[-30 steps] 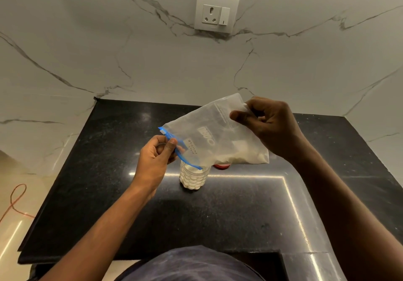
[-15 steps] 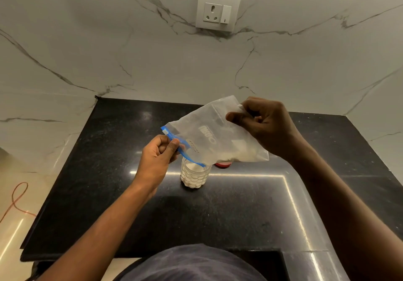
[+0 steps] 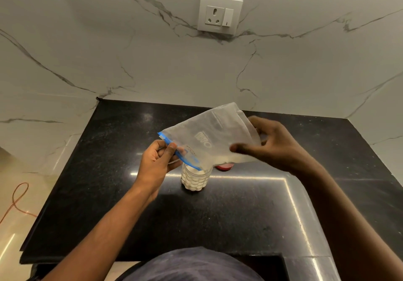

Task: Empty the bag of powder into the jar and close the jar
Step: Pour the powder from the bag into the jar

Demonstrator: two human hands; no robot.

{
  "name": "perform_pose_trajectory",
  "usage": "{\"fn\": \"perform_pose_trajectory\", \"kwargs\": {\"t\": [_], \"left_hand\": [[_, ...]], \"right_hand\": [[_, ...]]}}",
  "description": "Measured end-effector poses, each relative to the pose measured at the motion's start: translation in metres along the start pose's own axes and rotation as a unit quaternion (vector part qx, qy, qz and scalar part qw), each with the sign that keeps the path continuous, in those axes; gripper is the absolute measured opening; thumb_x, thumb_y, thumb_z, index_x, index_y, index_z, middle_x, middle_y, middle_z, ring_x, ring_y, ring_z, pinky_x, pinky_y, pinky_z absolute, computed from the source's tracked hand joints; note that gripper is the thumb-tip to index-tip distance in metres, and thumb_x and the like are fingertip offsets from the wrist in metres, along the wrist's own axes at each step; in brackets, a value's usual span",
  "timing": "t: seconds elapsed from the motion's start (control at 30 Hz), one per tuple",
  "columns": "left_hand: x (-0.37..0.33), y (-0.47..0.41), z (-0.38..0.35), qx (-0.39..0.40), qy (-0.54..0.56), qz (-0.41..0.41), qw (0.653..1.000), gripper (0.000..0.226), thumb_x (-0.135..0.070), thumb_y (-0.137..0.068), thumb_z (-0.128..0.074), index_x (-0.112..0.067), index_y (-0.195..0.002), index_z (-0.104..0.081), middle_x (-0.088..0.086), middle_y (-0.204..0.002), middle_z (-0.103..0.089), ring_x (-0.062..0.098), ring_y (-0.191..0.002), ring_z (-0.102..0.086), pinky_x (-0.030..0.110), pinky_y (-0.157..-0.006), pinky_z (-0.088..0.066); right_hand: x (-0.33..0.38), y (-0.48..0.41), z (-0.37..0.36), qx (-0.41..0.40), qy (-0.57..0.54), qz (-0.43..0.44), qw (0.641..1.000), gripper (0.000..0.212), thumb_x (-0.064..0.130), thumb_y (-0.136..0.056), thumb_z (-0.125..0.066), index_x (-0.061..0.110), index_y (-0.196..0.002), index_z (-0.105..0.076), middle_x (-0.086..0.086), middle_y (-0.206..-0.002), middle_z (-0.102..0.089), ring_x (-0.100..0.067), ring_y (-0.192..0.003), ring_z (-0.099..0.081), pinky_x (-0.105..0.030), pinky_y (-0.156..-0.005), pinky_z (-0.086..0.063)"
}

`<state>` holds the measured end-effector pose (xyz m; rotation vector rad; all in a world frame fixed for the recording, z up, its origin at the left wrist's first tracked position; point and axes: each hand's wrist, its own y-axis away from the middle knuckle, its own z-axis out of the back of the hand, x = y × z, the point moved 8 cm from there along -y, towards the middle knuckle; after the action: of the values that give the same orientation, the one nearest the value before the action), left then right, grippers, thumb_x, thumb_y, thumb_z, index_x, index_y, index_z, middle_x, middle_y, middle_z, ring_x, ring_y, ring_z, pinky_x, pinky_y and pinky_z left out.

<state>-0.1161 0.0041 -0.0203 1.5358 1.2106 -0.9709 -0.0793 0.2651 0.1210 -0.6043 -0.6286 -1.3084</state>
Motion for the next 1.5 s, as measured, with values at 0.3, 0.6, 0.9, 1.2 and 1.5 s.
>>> {"fn": "perform_pose_trajectory", "kwargs": {"t": [0.3, 0.6, 0.9, 1.2, 1.5], "left_hand": [[0.007, -0.002, 0.003, -0.014, 0.005, 0.015, 1.0, 0.017, -0.021, -0.107, -0.06, -0.013, -0.121, -0.067, 0.0, -0.105, -0.084, 0.016, -0.1, -0.081, 0.028, -0.081, -0.067], [0.009, 0.0, 0.009, -0.03, 0.024, 0.017, 0.999, 0.013, -0.021, -0.107, -0.06, -0.013, -0.114, -0.066, 0.0, -0.099, -0.085, 0.017, -0.097, -0.082, 0.027, -0.077, -0.067], [0.009, 0.001, 0.009, -0.036, 0.029, 0.016, 0.999, 0.014, -0.022, -0.106, -0.061, -0.017, -0.118, -0.067, -0.002, -0.101, -0.085, 0.016, -0.099, -0.082, 0.027, -0.078, -0.067], [0.009, 0.0, 0.013, -0.046, 0.027, 0.022, 0.998, 0.018, -0.022, -0.105, -0.062, -0.013, -0.121, -0.065, 0.001, -0.105, -0.084, 0.017, -0.099, -0.082, 0.028, -0.077, -0.067], [0.011, 0.0, 0.012, -0.045, 0.037, 0.02, 0.998, 0.017, -0.022, -0.105, -0.062, -0.013, -0.12, -0.066, 0.001, -0.104, -0.085, 0.018, -0.101, -0.082, 0.027, -0.077, -0.067]], "right_hand": [[-0.032, 0.026, 0.004, -0.085, -0.054, -0.018, 0.995, 0.018, 0.013, -0.09, -0.079, 0.026, -0.097, -0.071, -0.002, -0.093, -0.077, -0.014, -0.078, -0.077, -0.029, -0.064, -0.065], [-0.02, 0.026, -0.007, -0.186, -0.195, 0.005, 0.963, 0.057, 0.036, -0.08, -0.082, 0.019, -0.131, -0.065, -0.001, -0.116, -0.074, -0.02, -0.103, -0.076, -0.041, -0.088, -0.065], [-0.02, 0.033, -0.007, -0.254, -0.24, 0.013, 0.937, 0.056, 0.03, -0.082, -0.083, 0.018, -0.134, -0.064, -0.007, -0.12, -0.071, -0.025, -0.11, -0.074, -0.043, -0.094, -0.062], [-0.024, 0.036, -0.002, -0.293, -0.292, 0.035, 0.91, 0.04, 0.011, -0.091, -0.078, 0.02, -0.128, -0.066, -0.004, -0.114, -0.077, -0.023, -0.109, -0.076, -0.038, -0.093, -0.063], [-0.018, 0.036, -0.003, -0.266, -0.295, 0.057, 0.916, 0.048, 0.005, -0.09, -0.077, 0.023, -0.132, -0.063, 0.001, -0.121, -0.078, -0.02, -0.109, -0.077, -0.035, -0.092, -0.063]]}}
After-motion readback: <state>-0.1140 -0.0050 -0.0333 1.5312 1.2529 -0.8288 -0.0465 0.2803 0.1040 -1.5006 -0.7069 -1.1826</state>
